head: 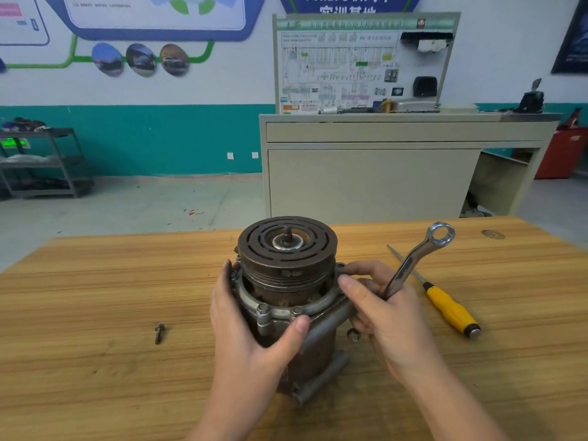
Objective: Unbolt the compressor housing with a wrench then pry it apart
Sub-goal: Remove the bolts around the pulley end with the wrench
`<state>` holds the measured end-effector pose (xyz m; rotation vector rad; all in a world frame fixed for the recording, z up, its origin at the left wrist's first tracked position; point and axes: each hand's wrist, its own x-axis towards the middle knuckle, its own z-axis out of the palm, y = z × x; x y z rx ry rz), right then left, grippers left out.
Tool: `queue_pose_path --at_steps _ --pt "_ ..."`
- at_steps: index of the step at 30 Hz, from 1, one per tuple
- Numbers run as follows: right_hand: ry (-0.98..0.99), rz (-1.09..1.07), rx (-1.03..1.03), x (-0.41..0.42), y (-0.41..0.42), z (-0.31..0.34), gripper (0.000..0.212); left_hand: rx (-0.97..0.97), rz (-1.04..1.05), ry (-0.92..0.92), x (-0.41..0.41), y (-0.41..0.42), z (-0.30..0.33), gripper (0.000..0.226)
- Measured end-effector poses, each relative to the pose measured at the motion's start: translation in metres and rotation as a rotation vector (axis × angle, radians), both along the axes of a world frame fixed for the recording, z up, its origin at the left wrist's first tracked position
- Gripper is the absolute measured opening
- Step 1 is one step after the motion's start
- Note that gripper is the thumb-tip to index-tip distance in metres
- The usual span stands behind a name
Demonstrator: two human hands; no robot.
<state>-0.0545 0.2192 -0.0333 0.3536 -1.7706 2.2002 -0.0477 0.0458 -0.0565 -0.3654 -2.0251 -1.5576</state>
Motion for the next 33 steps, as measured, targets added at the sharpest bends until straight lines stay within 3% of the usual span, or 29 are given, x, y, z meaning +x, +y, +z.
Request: queue_pose_path --at_steps 12,17,20,30,33 --pt "-0.003 0.007 -0.012 0.0004 0.0002 -0.0018 0.025 -0.016 0.017 -0.009 0.0011 0.0002 0.0018 0.095" --pt "-0.011 0.025 -0.020 0.0000 0.0003 -0.0014 0.008 -0.020 0.011 -0.018 0.0015 -0.0002 0.0016 0.094" --pt "-0.009 0.003 -0.015 -0.0001 -0.0002 -0.0011 0.018 -0.023 0.019 -0.010 0.0015 0.0000 0.0017 0.094" --pt "0.014 -0.003 -0.005 0.0013 0.0006 -0.0024 0.006 -0.028 0.018 -0.014 0.0016 -0.0003 0.0020 0.097" --pt "0.000 -0.005 -0.021 -0.0003 -0.0002 -0.0027 0.014 -0.011 0.013 -0.019 0.0022 -0.0003 0.0028 0.101"
